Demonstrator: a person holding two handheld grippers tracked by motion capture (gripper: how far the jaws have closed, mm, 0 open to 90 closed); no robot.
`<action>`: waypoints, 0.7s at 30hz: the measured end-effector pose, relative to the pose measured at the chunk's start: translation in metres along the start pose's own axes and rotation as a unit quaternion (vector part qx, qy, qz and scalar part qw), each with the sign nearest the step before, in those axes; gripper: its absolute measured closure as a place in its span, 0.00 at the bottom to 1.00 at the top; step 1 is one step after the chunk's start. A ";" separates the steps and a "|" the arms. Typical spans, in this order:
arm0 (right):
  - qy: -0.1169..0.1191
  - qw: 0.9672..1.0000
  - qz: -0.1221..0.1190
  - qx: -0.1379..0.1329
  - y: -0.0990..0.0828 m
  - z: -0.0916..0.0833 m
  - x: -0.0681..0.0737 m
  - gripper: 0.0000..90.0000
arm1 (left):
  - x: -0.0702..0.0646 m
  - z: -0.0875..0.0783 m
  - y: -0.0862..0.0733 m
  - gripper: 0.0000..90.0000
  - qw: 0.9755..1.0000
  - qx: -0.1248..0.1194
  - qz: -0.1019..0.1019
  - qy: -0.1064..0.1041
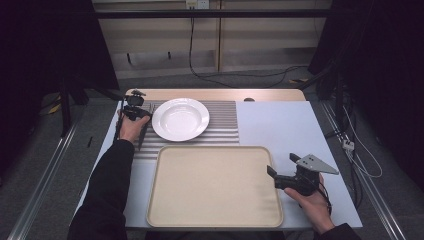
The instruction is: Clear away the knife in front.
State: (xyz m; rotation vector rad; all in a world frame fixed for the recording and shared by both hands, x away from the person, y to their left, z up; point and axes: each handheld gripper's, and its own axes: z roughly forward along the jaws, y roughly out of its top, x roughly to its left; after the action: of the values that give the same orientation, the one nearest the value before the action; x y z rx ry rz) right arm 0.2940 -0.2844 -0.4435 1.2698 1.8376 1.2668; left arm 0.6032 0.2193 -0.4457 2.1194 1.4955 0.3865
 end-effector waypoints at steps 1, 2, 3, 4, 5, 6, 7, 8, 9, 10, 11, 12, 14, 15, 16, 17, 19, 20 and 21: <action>0.000 1.000 0.000 0.000 0.000 0.000 0.000 0.06 | 0.000 0.000 0.000 0.79 1.000 0.000 0.000 0.000; 0.001 1.000 -0.002 -0.001 0.000 0.001 0.000 0.06 | 0.000 0.000 0.001 0.81 1.000 0.005 0.008 -0.003; 0.000 1.000 -0.003 0.000 0.000 0.001 0.000 0.06 | -0.002 0.000 0.001 0.85 1.000 0.006 0.009 0.001; 0.000 1.000 -0.003 0.002 0.000 0.001 0.000 0.06 | -0.003 0.000 0.003 0.86 1.000 0.016 0.009 0.004; 0.001 1.000 -0.003 0.003 0.000 0.001 0.001 0.06 | -0.003 0.000 0.003 0.86 1.000 0.016 0.009 0.004; 0.002 1.000 -0.003 0.003 0.000 0.001 0.001 0.06 | -0.003 0.000 0.004 0.87 1.000 0.022 0.012 0.004; 0.002 1.000 -0.004 0.003 0.000 0.001 0.001 0.06 | -0.003 -0.001 0.004 0.87 1.000 0.025 0.011 0.004; 0.002 1.000 -0.004 0.003 0.000 0.001 0.001 0.06 | -0.002 -0.001 0.005 0.87 1.000 0.028 0.010 0.002; 0.002 1.000 -0.004 0.003 0.000 0.001 0.001 0.06 | -0.002 -0.001 0.005 0.88 0.999 0.033 0.012 0.001; 0.002 1.000 -0.004 0.003 0.000 0.001 0.001 0.06 | -0.003 -0.002 0.005 0.89 0.999 0.037 0.018 0.002; 0.002 1.000 -0.003 0.004 0.000 0.001 0.001 0.06 | -0.002 -0.003 0.005 0.89 0.999 0.043 0.020 0.000; 0.002 1.000 -0.003 0.004 0.000 0.001 0.001 0.06 | -0.002 -0.003 0.005 0.89 0.999 0.047 0.023 -0.001; 0.002 1.000 -0.003 0.004 0.000 0.001 0.001 0.06 | -0.001 -0.005 0.005 0.89 0.998 0.055 0.024 -0.008; 0.002 1.000 -0.003 0.004 0.000 0.001 0.001 0.06 | -0.001 -0.005 0.005 0.89 0.998 0.054 0.021 -0.009; 0.003 1.000 -0.003 0.004 0.000 0.001 0.001 0.06 | -0.001 -0.005 0.005 0.89 0.998 0.054 0.021 -0.009; 0.003 1.000 -0.003 0.004 0.000 0.001 0.001 0.06 | 0.000 -0.005 0.005 0.89 0.998 0.057 0.019 -0.012; 0.003 1.000 -0.005 0.004 0.000 0.002 0.001 0.06 | 0.000 -0.005 0.004 0.87 0.998 0.054 0.017 -0.011; 0.003 1.000 -0.005 0.004 0.000 0.002 0.001 0.06 | 0.000 -0.005 0.004 0.87 0.998 0.054 0.017 -0.011; 0.003 1.000 -0.005 0.005 0.000 0.002 0.001 0.06 | 0.000 -0.005 0.005 0.87 0.998 0.055 0.019 -0.010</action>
State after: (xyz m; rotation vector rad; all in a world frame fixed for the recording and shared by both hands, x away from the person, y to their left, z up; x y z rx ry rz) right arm 0.2949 -0.2829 -0.4445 1.2619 1.8536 1.2594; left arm 0.6046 0.2195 -0.4394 2.2328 1.4972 0.3022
